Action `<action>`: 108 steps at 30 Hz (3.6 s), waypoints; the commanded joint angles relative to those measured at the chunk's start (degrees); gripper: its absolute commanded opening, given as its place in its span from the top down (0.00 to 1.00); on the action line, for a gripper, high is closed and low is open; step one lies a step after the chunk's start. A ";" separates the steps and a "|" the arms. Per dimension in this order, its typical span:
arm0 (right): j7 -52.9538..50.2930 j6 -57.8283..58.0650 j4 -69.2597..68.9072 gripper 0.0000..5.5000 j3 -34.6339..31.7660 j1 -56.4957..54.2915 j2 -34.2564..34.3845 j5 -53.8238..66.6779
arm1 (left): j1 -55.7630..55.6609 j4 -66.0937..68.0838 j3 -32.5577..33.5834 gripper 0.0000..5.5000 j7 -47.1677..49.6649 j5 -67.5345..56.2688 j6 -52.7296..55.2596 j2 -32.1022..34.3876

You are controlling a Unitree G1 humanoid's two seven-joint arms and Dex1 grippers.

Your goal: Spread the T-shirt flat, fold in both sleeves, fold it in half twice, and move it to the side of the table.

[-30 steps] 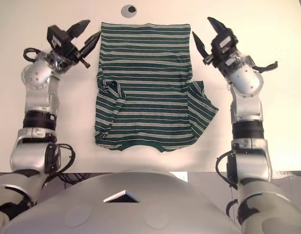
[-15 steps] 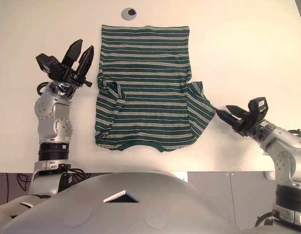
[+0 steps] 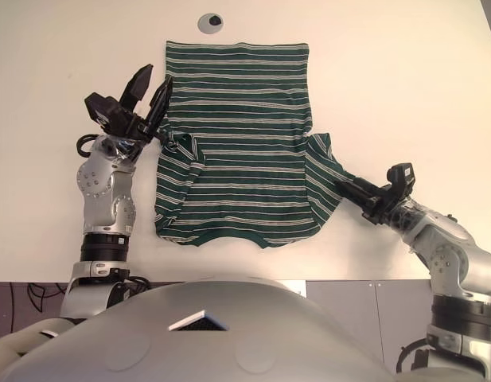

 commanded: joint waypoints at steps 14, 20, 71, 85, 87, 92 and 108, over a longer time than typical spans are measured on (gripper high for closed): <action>-1.41 5.48 -14.33 0.99 -4.80 1.47 -0.73 4.29 | -1.88 3.37 -1.41 0.66 -0.24 0.49 -1.76 -1.31; -2.99 7.63 -21.05 0.99 -1.32 0.07 0.30 6.54 | -2.94 5.29 -2.10 0.66 0.01 1.46 -2.90 -1.77; 14.88 -82.88 10.45 0.64 14.05 10.70 -10.73 -42.00 | 23.02 -4.53 -10.14 0.66 -21.98 16.77 -22.38 39.82; 6.75 -89.93 13.58 0.67 19.69 5.96 -11.69 -48.65 | 19.81 -0.47 -16.54 0.83 -20.04 18.59 -24.67 40.23; 5.80 -90.35 13.87 0.71 19.93 5.51 -11.98 -49.71 | 19.69 -0.32 -17.06 0.88 -20.00 18.44 -24.66 40.40; 4.25 -90.66 14.33 0.85 21.30 5.00 -13.07 -50.20 | 19.23 -0.63 -17.89 0.99 -19.98 17.99 -24.21 40.74; 28.43 -53.88 -14.27 0.99 15.41 21.15 -28.94 5.38 | 31.24 -29.90 -14.23 1.00 -44.21 -26.58 5.50 56.93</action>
